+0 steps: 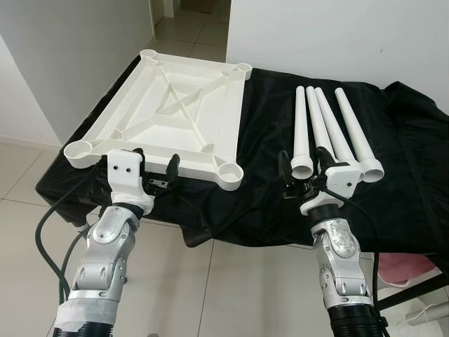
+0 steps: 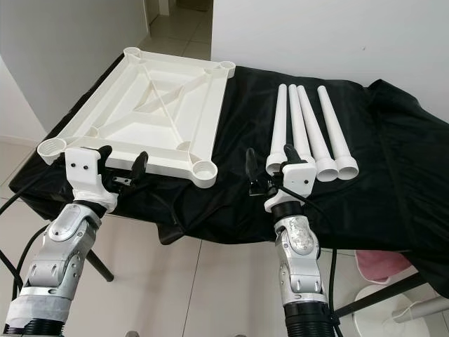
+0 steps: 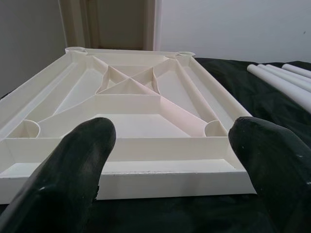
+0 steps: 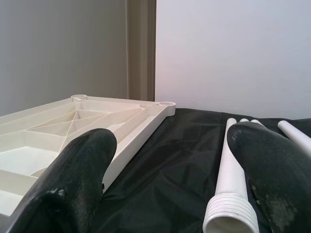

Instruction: Building children table

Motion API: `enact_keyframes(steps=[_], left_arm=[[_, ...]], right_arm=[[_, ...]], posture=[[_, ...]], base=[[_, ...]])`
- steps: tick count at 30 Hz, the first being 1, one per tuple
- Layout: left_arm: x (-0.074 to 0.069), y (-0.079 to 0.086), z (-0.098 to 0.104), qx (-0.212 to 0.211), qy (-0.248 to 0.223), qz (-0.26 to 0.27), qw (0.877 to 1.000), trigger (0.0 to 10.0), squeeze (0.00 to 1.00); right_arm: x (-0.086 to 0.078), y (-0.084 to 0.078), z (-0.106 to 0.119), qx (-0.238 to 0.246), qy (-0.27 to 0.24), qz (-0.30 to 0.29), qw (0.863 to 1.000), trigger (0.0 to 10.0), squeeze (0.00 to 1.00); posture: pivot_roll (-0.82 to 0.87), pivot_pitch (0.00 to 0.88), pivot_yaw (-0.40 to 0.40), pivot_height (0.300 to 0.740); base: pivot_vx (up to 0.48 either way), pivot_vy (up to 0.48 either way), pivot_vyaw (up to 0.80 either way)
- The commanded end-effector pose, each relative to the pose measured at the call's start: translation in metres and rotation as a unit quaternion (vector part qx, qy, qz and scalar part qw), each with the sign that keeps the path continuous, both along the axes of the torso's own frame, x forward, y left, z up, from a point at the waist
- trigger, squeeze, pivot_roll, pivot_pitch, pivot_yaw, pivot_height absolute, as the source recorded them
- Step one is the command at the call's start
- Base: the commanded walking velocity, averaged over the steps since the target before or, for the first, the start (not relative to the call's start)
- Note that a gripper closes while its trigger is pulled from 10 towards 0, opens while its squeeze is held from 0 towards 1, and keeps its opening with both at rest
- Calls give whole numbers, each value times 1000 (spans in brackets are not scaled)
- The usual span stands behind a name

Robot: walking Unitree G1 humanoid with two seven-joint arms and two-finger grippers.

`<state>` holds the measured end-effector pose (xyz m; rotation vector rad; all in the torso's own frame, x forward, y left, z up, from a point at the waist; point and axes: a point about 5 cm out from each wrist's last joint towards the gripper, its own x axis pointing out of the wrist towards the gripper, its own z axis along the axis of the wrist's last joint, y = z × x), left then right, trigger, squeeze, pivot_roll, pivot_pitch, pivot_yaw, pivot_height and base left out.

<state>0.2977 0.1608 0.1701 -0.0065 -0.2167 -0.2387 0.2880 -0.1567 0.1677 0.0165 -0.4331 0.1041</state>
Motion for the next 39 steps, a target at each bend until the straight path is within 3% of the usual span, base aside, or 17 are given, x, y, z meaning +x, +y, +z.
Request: enact_keyframes(steps=[1,10,39], left_arm=[[0,-2,-2,6,0,-18,1000,10000,0],[0,0,-2,7,-1,-15,1000,10000,0],[-3,8,-5,6,1,-1,1000,10000,0]], right_arm=[[2,0,1,-2,-3,-2,1000,10000,0],[5,1,0,-6,-1,2,1000,10000,0],[8,-2,-4,-10,6,-16,1000,10000,0]], posture=[[53,28,-19,740],[64,14,-34,740],[69,6,-38,740]], base=[[0,0,0],[0,0,0],[260,0,0]])
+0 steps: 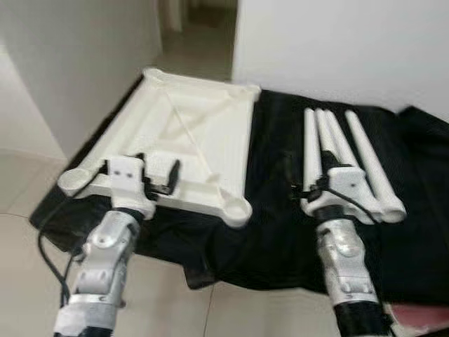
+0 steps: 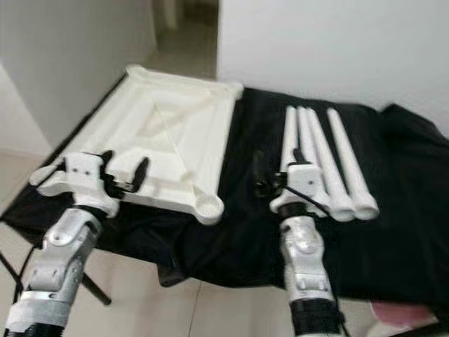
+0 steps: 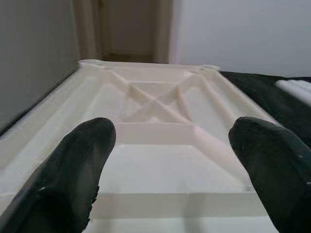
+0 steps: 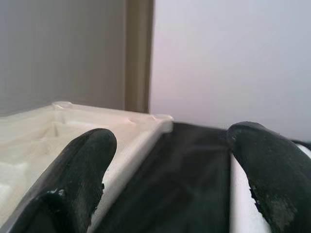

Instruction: Building children table

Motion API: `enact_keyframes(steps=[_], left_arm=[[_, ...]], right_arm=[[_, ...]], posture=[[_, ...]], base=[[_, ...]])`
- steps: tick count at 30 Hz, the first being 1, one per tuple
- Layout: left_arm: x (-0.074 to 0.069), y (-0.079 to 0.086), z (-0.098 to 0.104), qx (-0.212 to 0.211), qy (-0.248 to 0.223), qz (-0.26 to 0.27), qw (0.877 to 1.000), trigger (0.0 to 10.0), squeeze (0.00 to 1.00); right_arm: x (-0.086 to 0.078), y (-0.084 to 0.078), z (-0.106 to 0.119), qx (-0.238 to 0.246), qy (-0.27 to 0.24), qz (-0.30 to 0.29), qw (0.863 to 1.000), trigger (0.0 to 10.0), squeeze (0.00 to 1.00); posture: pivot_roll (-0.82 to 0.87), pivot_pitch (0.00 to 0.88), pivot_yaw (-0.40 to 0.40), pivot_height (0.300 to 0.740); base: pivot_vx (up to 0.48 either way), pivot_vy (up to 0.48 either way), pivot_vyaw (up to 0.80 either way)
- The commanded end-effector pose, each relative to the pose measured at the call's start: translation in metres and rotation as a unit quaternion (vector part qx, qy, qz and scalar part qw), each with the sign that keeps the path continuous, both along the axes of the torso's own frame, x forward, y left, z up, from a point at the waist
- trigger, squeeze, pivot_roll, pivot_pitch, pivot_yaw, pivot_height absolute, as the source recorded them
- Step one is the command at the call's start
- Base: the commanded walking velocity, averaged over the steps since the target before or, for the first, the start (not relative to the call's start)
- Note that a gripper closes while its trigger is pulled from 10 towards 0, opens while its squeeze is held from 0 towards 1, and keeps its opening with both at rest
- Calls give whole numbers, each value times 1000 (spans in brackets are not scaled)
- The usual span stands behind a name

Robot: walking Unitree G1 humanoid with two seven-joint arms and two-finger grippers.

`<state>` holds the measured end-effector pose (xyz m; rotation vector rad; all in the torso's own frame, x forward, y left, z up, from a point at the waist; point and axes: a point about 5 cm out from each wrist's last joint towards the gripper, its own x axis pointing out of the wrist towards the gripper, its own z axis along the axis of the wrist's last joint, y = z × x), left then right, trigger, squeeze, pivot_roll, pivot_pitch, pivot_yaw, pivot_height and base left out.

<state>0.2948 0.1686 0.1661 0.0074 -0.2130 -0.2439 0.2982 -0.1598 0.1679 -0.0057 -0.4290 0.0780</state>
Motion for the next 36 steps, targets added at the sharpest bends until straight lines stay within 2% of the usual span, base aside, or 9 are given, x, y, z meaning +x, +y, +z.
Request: enact_keyframes(steps=[1,11,14,18,19,21,25,26,36], left_arm=[[0,0,-1,-2,0,1,1000,10000,0],[-2,-1,-3,1,7,0,1000,10000,0],[-3,-2,-5,5,9,-2,1000,10000,0],[-3,-2,-5,5,10,-4,1000,10000,0],[-4,-3,-5,8,12,-8,1000,10000,0],[-4,-3,-5,8,12,-8,1000,10000,0],[-2,-1,-4,16,11,-10,1000,10000,0],[0,3,-2,22,10,-9,1000,10000,0],[2,9,0,33,10,-5,999,10000,0]], right_arm=[[-2,1,-4,-2,4,-1,1000,10000,0],[-4,-5,-12,5,27,-36,999,10000,0],[-5,-7,-20,20,53,-65,996,10000,0],[-6,-7,-24,33,67,-71,995,10000,0],[-6,-6,-31,62,96,-80,990,10000,0],[-6,-6,-31,62,96,-80,990,10000,0],[-6,-10,-41,88,129,-104,982,10000,0],[-8,-11,-48,104,153,-111,976,10000,0],[-8,-8,-69,134,228,-121,957,10000,0]], posture=[[69,6,-38,740],[65,21,-37,740],[61,28,-34,740],[58,34,-31,740],[55,37,-29,740],[55,37,-29,740],[51,46,-25,740],[50,49,-24,740],[47,64,-19,740]], base=[[266,0,0],[134,0,0],[0,0,0],[0,0,0],[0,0,0],[0,0,0],[0,0,0],[0,0,0],[0,0,0]])
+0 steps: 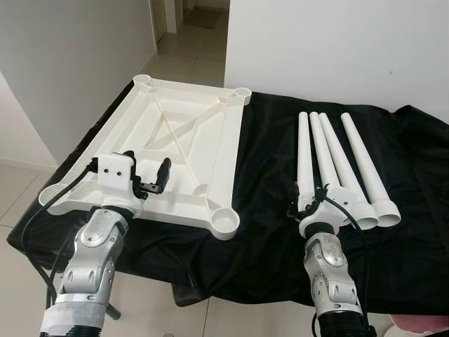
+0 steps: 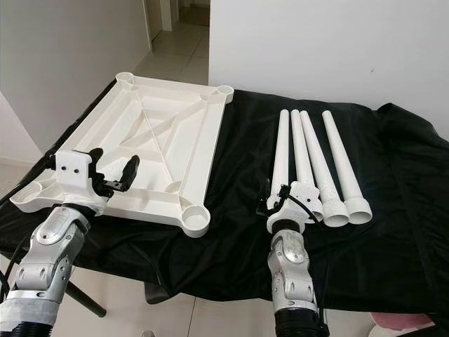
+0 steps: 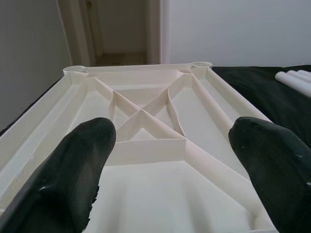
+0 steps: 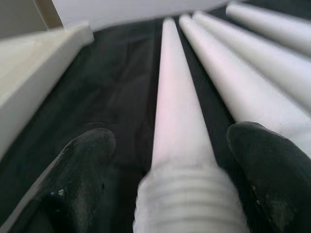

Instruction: Building children table

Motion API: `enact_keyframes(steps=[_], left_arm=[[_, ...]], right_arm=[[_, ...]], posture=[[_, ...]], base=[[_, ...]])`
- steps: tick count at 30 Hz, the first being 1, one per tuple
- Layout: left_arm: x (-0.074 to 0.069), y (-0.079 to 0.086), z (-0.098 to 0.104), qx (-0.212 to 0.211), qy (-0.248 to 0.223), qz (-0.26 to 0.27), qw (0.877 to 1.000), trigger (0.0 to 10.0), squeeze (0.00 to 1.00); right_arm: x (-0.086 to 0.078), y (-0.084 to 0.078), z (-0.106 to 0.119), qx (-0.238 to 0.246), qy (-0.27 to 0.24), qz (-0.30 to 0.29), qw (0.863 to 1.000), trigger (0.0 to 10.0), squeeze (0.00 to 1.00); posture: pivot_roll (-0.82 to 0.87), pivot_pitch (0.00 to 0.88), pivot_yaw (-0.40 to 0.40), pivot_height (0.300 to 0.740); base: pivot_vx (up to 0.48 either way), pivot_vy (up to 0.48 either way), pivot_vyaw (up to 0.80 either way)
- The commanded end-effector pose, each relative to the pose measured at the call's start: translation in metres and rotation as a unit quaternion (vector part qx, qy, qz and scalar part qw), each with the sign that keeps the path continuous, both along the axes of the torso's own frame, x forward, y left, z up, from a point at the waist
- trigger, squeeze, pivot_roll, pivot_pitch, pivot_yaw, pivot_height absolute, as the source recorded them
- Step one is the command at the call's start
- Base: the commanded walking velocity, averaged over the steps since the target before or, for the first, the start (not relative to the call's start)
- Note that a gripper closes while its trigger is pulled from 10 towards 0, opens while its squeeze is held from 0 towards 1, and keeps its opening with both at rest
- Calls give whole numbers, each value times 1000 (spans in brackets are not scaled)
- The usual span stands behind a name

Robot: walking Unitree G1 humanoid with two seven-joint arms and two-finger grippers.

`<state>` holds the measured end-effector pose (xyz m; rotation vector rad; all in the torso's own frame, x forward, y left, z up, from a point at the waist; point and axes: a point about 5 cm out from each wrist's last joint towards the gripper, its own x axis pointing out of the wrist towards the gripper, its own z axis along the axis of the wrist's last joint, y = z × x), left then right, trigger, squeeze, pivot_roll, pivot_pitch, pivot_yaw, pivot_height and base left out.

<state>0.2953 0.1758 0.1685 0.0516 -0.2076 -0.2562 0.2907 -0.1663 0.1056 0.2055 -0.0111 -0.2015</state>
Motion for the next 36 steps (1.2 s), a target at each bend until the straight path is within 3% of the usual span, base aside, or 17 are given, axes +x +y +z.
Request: enact_keyframes(steps=[1,7,18,19,20,24,28,32,35,36], left_arm=[[1,3,-2,12,10,1,1000,10000,0],[2,6,-2,19,10,6,1000,10000,0],[1,11,1,23,7,15,1000,10000,0],[1,11,1,22,7,16,1000,10000,0],[1,12,0,23,8,16,1000,10000,0],[2,12,-2,28,15,11,999,10000,0],[5,14,-14,96,49,-5,994,10000,0],[6,15,-14,94,55,-11,994,10000,0],[16,17,-9,87,68,-28,994,10000,0],[19,18,-8,95,70,-32,992,10000,0]], right_arm=[[1,-1,-11,9,33,-3,999,10000,0],[17,-5,-14,31,68,9,997,10000,0],[30,4,-14,9,74,33,997,10000,0],[31,5,-14,6,71,35,997,2196,0],[32,6,-13,0,68,38,997,0,0],[31,9,-14,0,63,49,997,0,0],[28,8,-19,-5,68,54,996,0,0],[28,7,-19,-6,65,54,996,0,0],[25,2,-14,-40,38,44,998,0,0],[25,1,-11,-52,29,40,997,6863,0]], posture=[[44,69,-15,740],[57,77,-20,740],[66,78,-26,740],[66,78,-26,740],[66,78,-26,740],[75,74,-34,740],[73,73,-37,740],[73,73,-37,740],[59,65,-34,740],[59,65,-34,740]], base=[[0,0,0],[0,0,0],[0,0,0],[0,0,0],[0,0,0],[0,0,0],[0,0,0],[0,0,0],[0,0,0],[0,0,0]])
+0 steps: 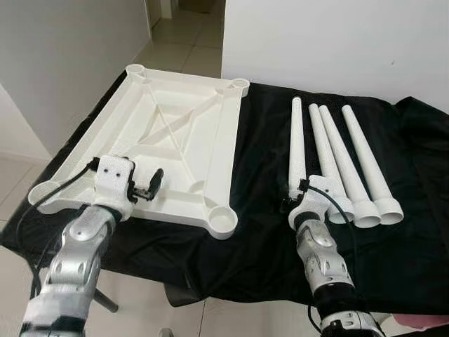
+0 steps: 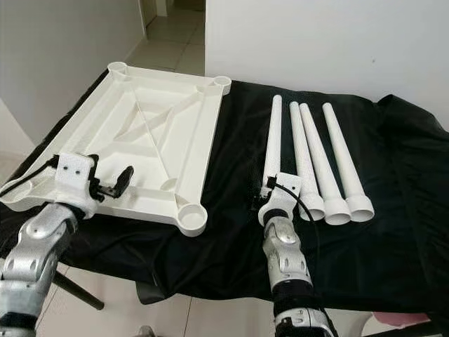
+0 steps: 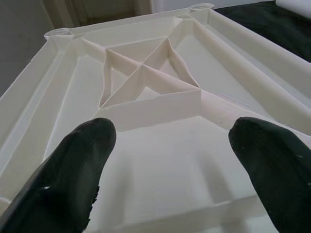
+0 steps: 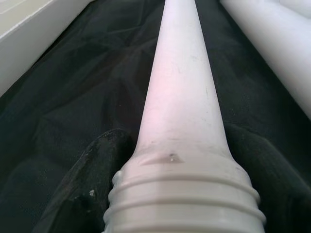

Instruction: Building children table

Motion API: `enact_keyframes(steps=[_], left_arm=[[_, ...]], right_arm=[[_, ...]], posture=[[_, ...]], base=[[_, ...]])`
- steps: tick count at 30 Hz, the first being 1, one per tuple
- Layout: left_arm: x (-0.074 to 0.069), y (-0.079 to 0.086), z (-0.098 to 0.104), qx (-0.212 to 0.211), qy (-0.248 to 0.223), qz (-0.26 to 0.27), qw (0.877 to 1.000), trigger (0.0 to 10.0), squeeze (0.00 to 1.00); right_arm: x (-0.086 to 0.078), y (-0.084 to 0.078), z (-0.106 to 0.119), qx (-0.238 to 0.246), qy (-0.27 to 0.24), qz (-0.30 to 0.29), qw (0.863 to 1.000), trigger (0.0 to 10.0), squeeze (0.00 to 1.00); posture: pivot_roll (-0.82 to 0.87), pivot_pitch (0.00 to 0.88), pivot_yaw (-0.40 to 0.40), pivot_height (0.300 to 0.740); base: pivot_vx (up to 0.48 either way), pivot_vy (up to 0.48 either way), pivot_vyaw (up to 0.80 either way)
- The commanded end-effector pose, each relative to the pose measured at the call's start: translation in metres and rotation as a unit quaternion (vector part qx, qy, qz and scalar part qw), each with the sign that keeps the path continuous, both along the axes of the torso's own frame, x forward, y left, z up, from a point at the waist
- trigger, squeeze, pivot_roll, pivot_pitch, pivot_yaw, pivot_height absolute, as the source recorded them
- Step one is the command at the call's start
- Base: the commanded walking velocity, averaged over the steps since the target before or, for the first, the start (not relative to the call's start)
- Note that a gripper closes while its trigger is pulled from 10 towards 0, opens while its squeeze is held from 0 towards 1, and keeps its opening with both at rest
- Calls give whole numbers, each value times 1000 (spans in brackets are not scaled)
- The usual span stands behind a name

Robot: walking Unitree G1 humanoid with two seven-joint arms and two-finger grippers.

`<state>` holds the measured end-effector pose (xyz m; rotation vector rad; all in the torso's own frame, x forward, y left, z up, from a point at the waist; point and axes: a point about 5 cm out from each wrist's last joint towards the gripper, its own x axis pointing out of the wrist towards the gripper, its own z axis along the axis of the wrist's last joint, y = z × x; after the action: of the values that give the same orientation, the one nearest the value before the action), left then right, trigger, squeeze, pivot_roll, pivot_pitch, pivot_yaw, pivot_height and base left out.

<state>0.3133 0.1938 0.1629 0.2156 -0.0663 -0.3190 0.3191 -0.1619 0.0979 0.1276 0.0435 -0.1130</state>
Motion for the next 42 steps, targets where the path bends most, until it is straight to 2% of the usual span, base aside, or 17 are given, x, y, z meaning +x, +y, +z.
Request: enact_keyframes(steps=[1,2,3,5,11,14,16,19,20,22,23,25,26,27,30,36,42], left_arm=[[4,1,-3,9,16,-14,1000,10000,0],[6,1,-4,13,23,-20,999,10000,451],[8,0,-4,13,30,-27,999,10000,1000],[8,-1,-4,14,33,-31,999,10000,1000],[18,-10,12,-37,29,-77,996,10000,1000],[28,-21,32,-102,33,-128,986,10000,1000],[28,-21,32,-102,33,-128,986,10000,1000],[39,-31,51,-164,46,-178,969,10000,1000],[39,-31,51,-164,46,-178,969,10000,1000],[43,-43,65,-213,62,-224,949,10000,949],[46,-48,71,-236,72,-244,938,10000,0],[46,-48,71,-236,72,-244,938,10000,0],[46,-52,73,-256,89,-264,926,10000,0],[46,-52,73,-256,89,-264,926,10000,0],[39,-76,90,-328,120,-366,863,10000,0],[42,-87,93,-346,140,-381,846,10000,0],[46,-90,99,-371,152,-380,833,10000,0]], right_arm=[[-4,-5,-1,-24,-9,-4,1000,10000,0],[-4,-5,2,-33,-21,0,999,10000,0],[-4,-6,5,-42,-31,4,999,10000,0],[-4,-5,6,-48,-37,7,998,10000,0],[-7,-2,27,-63,-114,51,990,10000,0],[-9,3,42,-59,-169,92,979,10000,0],[-9,3,42,-59,-169,92,979,10000,0],[-7,15,55,-69,-207,135,967,10000,0],[-7,15,55,-69,-207,135,967,10000,0],[-5,26,62,-76,-225,168,957,10000,0],[-5,32,65,-79,-233,187,951,10000,0],[-5,32,65,-79,-233,187,951,10000,0],[-5,37,66,-78,-238,206,946,10000,0],[-5,37,66,-78,-238,206,946,10000,0],[-8,60,70,-104,-255,290,916,10000,0],[-13,75,68,-117,-255,354,892,10000,0],[-16,83,64,-131,-250,383,879,10000,0]], posture=[[57,62,-33,740],[57,62,-33,740],[57,62,-33,740],[49,57,-28,740],[38,42,-17,740],[33,29,-12,740],[33,29,-12,740],[29,14,-7,740],[29,14,-7,740],[28,7,-7,740],[26,0,-5,740],[26,0,-5,740],[26,0,-5,740],[26,0,-5,740],[25,0,-3,740],[23,0,-2,740],[23,0,-3,740]], base=[[0,0,0],[0,0,0],[0,0,0],[0,0,0],[0,0,0],[0,0,0],[0,0,0],[0,0,0],[0,0,0],[0,0,0],[0,0,0],[0,0,0],[0,0,0],[0,0,0],[0,0,0],[0,0,0],[0,0,0]])
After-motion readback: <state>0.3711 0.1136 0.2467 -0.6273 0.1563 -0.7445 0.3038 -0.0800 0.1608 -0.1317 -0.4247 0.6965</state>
